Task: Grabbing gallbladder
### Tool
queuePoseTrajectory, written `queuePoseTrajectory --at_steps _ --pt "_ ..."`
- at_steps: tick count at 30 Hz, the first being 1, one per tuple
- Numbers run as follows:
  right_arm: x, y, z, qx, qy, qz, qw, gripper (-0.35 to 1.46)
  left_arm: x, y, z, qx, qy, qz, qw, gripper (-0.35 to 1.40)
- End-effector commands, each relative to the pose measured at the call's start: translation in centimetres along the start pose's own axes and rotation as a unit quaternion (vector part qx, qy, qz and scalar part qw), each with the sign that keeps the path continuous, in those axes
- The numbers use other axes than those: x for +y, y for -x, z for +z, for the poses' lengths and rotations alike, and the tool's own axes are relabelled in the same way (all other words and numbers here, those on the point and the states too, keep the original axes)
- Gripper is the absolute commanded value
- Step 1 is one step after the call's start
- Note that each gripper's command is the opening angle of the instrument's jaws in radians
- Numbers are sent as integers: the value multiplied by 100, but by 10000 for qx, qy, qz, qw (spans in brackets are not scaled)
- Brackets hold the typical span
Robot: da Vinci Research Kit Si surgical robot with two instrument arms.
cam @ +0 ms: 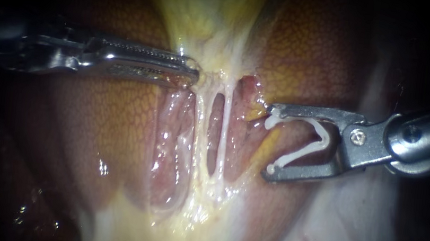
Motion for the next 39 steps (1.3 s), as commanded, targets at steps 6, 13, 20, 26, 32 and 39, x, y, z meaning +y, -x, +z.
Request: queuePoseTrajectory --at_steps 6,13,20,26,32,39 --pt "0 0 0 -1 1 0 10000 61 1 7 -12 4 -46 -14 10000 -35" --pt "0 0 0 -1 1 0 10000 61 14 27 -45 -8 38 -97 9999 -35" --pt "2 1 0 -2 3 1 10000 61 18 45 -71 -109 95 -224 9996 -35" --pt "2 1 0 -2 3 1 10000 61 17 62 -82 -209 147 -332 9991 -35" --pt "2 1 0 -2 3 1 10000 61 17 61 -83 -214 215 -336 9990 -35" --pt "2 1 0 -2 3 1 10000 61 16 60 -82 -219 272 -362 9987 -35"
